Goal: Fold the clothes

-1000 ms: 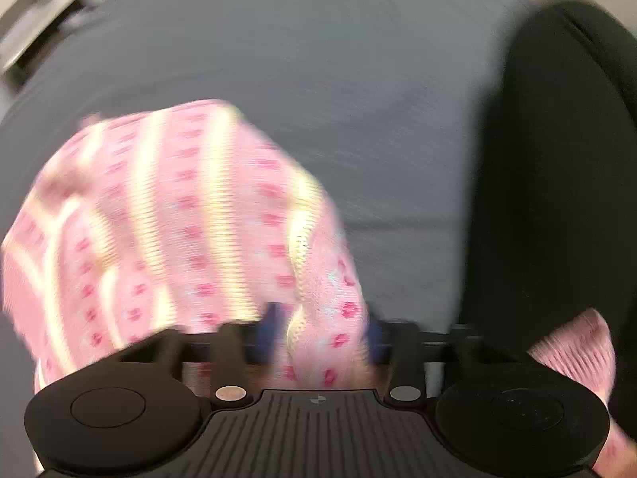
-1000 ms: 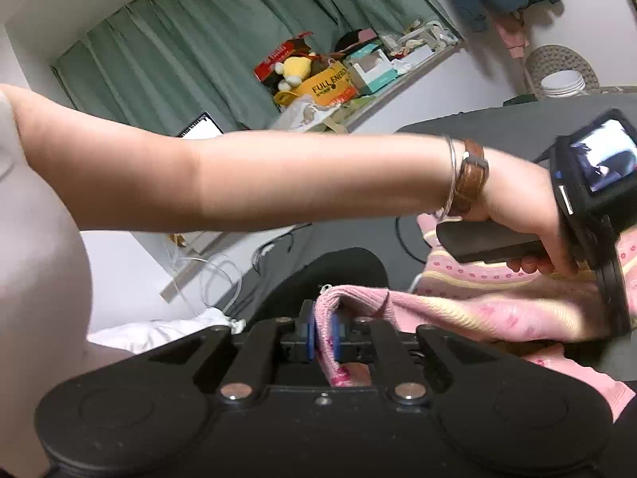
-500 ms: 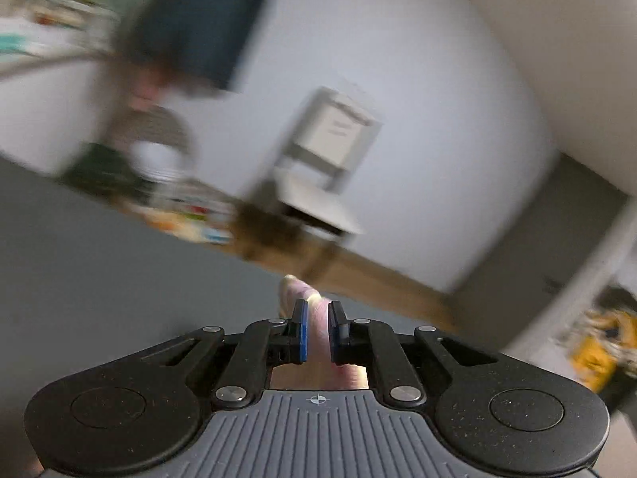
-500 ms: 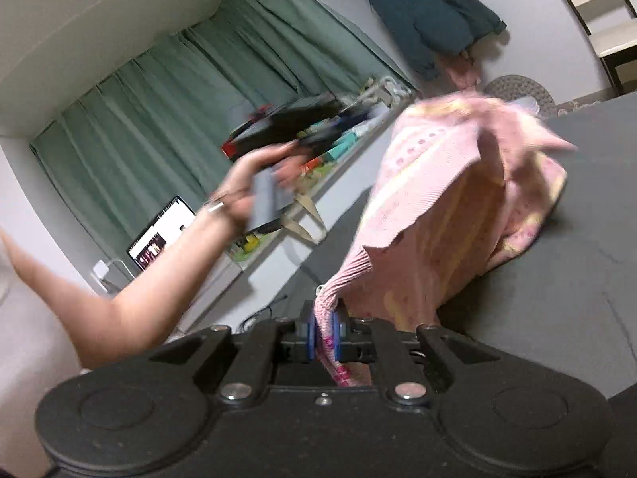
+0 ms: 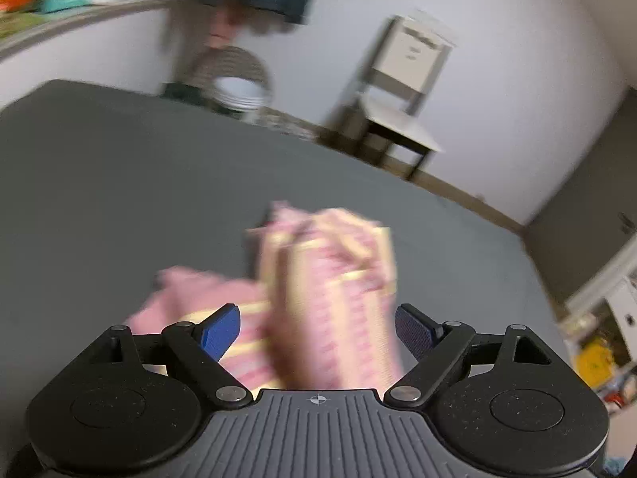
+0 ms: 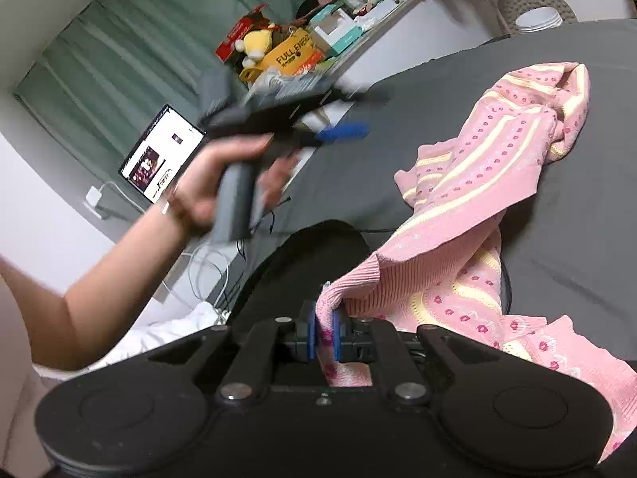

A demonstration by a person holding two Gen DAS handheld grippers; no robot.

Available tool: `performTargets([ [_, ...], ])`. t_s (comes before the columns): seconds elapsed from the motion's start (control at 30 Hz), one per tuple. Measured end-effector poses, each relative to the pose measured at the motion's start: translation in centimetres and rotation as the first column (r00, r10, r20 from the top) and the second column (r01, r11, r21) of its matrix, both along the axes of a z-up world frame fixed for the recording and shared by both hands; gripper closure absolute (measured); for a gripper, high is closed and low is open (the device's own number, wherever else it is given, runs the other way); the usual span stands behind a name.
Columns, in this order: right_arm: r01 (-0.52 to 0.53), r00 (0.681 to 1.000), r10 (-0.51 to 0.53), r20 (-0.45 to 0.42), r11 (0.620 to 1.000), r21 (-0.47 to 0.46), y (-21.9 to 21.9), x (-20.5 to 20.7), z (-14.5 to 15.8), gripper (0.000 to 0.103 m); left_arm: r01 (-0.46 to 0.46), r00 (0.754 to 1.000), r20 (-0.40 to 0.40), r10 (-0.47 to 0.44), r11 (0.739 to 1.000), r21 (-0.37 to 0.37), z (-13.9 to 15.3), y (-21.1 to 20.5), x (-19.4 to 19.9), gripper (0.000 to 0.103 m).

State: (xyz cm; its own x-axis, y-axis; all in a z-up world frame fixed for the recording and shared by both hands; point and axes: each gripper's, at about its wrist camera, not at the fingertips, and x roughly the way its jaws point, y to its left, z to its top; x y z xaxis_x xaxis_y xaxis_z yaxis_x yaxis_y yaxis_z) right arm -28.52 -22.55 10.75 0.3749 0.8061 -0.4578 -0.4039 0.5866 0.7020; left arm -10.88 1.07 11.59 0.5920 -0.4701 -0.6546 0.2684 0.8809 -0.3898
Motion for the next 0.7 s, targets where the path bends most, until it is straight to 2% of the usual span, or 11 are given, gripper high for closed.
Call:
performTargets([
  [0.1, -0.008, 1.0, 0.008, -0.015, 1.0, -0.015, 0.3, 0.0, -0.4, 0.093, 0.077, 0.997, -0.007, -0.077, 0.997, 0.018, -1.1, -5.6, 3.4, 0.017],
  [0.17, -0.012, 1.0, 0.011, -0.017, 1.0, -0.021, 0.4, 0.0, -0.4, 0.093, 0.139, 0.99, 0.002, -0.141, 0.978, 0.156, -1.8, -10.1, 4.6, 0.017],
  [0.23, -0.013, 1.0, 0.012, -0.011, 1.0, -0.028, 0.4, 0.0, -0.3, 0.093, 0.222, 0.973, -0.004, -0.231, 0.929, 0.296, -2.7, -14.2, 5.3, 0.018],
  [0.3, -0.014, 1.0, 0.014, -0.008, 0.999, -0.032, 0.3, 0.0, -0.3, 0.093, 0.31, 0.944, -0.03, -0.329, 0.852, 0.421, -4.4, -18.2, 5.4, 0.018],
  [0.37, -0.017, 1.0, 0.017, -0.012, 0.999, -0.031, 0.3, 0.1, -0.3, 0.092, 0.356, 0.92, -0.049, -0.389, 0.775, 0.523, -6.0, -21.2, 5.4, 0.018],
  [0.4, -0.021, 1.0, 0.02, -0.014, 0.999, -0.032, 0.3, 0.1, -0.4, 0.092, 0.358, 0.919, -0.064, -0.39, 0.754, 0.551, -6.7, -21.5, 5.2, 0.018],
  [0.43, -0.025, 1.0, 0.025, -0.017, 0.999, -0.033, 0.4, 0.1, -0.4, 0.092, 0.361, 0.917, -0.079, -0.39, 0.732, 0.578, -7.3, -21.9, 5.1, 0.037],
  [0.47, -0.029, 0.999, 0.028, -0.016, 0.999, -0.036, 0.4, 0.1, -0.3, 0.092, 0.363, 0.916, -0.093, -0.39, 0.709, 0.605, -7.9, -22.3, 4.9, 0.069],
  [0.5, -0.033, 0.999, 0.032, -0.013, 0.999, -0.04, 0.4, 0.1, -0.3, 0.092, 0.365, 0.915, -0.108, -0.388, 0.686, 0.629, -8.6, -22.6, 4.8, 0.076],
  [0.57, -0.04, 0.999, 0.039, -0.009, 0.998, -0.049, 0.4, 0.1, -0.2, 0.092, 0.351, 0.932, -0.122, -0.343, 0.759, 0.549, -7.9, -20.7, 5.2, 0.088],
  [0.7, -0.048, 0.999, 0.047, -0.013, 0.998, -0.032, 0.2, 0.2, -0.4, 0.092, 0.262, 0.965, -0.096, -0.244, 0.906, 0.332, -6.6, -16.4, 6.6, 0.092],
])
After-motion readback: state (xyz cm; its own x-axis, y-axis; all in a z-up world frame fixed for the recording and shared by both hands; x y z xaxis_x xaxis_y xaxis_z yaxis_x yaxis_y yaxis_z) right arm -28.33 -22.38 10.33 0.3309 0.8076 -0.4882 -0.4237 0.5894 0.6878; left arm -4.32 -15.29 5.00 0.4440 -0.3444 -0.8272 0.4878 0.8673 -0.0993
